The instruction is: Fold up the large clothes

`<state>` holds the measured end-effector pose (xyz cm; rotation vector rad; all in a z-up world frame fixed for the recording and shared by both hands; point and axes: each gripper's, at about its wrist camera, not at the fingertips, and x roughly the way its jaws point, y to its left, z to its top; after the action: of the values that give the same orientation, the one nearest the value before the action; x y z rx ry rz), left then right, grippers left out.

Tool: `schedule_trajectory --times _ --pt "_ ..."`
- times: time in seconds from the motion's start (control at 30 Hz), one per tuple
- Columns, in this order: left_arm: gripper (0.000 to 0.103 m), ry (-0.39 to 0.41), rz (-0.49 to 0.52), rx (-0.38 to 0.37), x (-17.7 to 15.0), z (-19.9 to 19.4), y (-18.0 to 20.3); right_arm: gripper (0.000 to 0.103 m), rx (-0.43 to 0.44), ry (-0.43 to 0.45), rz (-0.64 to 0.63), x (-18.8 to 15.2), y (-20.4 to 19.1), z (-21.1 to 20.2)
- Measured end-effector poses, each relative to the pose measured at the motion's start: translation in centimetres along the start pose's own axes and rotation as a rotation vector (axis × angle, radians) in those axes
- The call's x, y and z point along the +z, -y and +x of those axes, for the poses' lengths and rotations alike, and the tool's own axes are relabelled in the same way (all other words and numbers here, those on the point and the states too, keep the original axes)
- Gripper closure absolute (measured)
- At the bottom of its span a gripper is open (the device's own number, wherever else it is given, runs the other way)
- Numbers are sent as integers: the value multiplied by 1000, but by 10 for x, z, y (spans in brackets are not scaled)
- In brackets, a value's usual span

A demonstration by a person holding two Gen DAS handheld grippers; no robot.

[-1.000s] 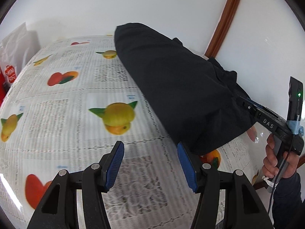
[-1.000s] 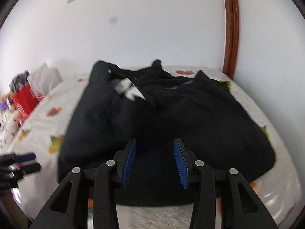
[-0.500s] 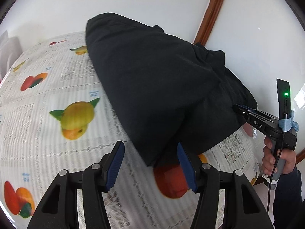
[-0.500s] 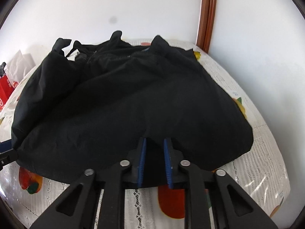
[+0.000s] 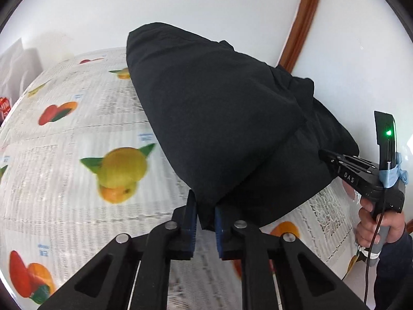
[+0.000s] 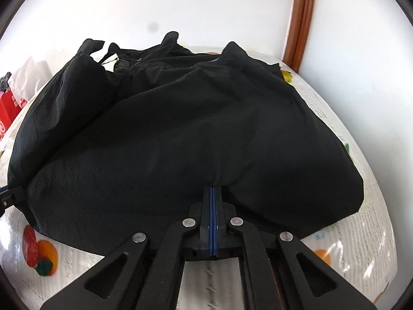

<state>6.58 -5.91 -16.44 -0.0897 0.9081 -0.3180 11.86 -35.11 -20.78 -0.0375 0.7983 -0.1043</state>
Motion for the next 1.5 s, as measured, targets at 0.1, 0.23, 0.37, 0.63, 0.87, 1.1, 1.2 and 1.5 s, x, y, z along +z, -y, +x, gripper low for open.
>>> schedule_trajectory --times 0.1,0.23,0.37,0.63,0.87,1.1,1.2,1.5 --pt "93 3 -22 23 -1 -7 -15 101 45 -4 -13 1 -14 -1" --pt "93 7 -56 57 -6 -22 -44 101 85 -1 -53 2 -47 -1" --pt "93 9 -66 103 -13 -38 -64 101 134 -5 -63 1 -76 -3" --pt "93 23 -129 136 -28 -63 -105 101 195 -5 -102 -5 -121 -13" --pt "83 21 -140 74 -38 -72 -110 96 232 47 -104 9 -121 -29" --pt "53 31 -158 30 -41 -73 -116 46 335 122 -134 42 -151 -55" --pt "49 33 -156 8 -33 -63 -117 42 380 126 -122 53 -168 -55" --pt "42 27 -152 11 -17 -37 -113 39 473 58 -96 80 -195 -20"
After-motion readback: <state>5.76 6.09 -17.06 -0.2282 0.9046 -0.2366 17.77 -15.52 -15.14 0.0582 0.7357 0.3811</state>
